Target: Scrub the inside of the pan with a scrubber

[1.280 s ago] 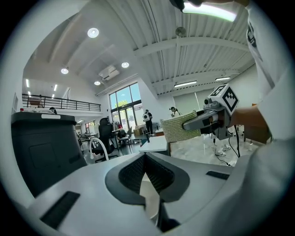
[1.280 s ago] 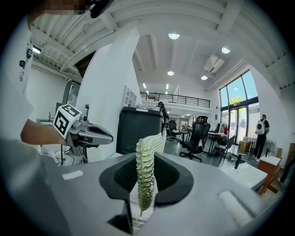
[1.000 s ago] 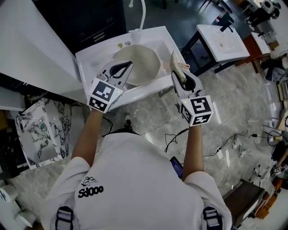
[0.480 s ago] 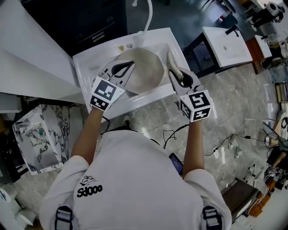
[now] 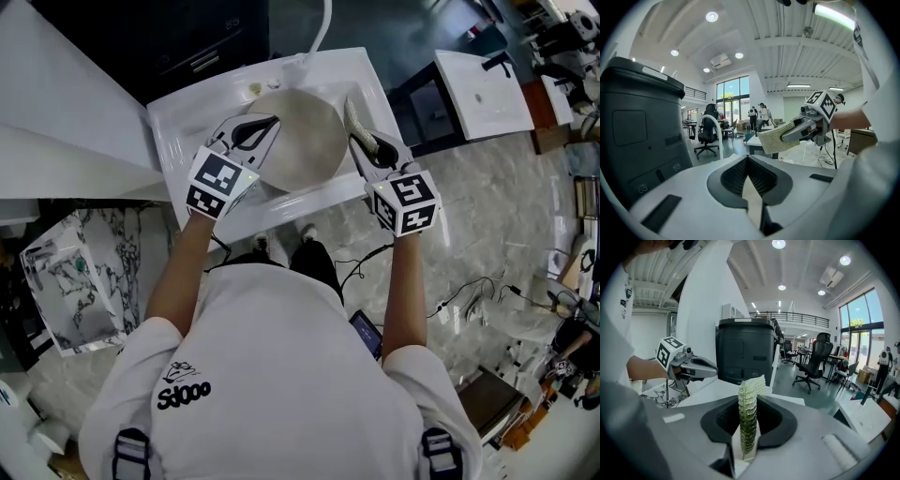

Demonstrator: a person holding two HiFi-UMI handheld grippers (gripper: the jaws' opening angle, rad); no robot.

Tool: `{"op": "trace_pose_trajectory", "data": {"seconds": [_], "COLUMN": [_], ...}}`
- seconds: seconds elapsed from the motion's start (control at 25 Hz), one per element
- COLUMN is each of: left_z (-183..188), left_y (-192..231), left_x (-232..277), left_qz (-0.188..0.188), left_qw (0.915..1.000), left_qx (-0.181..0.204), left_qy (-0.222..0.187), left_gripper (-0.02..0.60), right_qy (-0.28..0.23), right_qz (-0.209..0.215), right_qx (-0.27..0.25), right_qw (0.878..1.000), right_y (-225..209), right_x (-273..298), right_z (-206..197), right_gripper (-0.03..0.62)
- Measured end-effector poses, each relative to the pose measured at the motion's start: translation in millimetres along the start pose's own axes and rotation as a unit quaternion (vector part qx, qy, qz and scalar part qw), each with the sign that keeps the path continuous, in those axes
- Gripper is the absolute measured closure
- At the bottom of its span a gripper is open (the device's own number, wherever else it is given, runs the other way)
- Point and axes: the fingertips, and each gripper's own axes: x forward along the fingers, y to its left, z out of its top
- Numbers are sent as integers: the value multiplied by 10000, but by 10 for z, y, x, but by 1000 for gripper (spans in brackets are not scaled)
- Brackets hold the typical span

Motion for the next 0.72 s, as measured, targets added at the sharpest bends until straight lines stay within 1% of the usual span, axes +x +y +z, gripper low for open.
{"op": "trace_pose_trajectory", "data": {"seconds": [0.12, 0.2, 0.36, 0.52, 0.72], "left_z": [-98, -167, -275, -373, -461], "left_y": [55, 113, 251, 314, 375], "left_x": [42, 73, 219, 335, 446], "left_qz": [79, 192, 406, 658, 892], "left_qw": [9999, 9994, 9977, 9947, 9900], "left_qx": [-83, -213, -387, -604, -856], "left_qy": [120, 193, 376, 515, 674], "left_gripper": [575, 576, 575, 575, 575], "right_qy": [208, 383, 731, 1127, 1637], "right_qz": [112, 229, 402, 793, 1149], "right_qx": [-81, -160, -429, -721, -1028], "right_qw": [9997, 9989, 9956, 9878, 9744], "right_y": [-62, -102, -246, -361, -456], "right_x": [166, 292, 551, 800, 1061], "right_z": [-123, -232, -421, -618, -908], "right_gripper": [517, 517, 517, 517, 517]}}
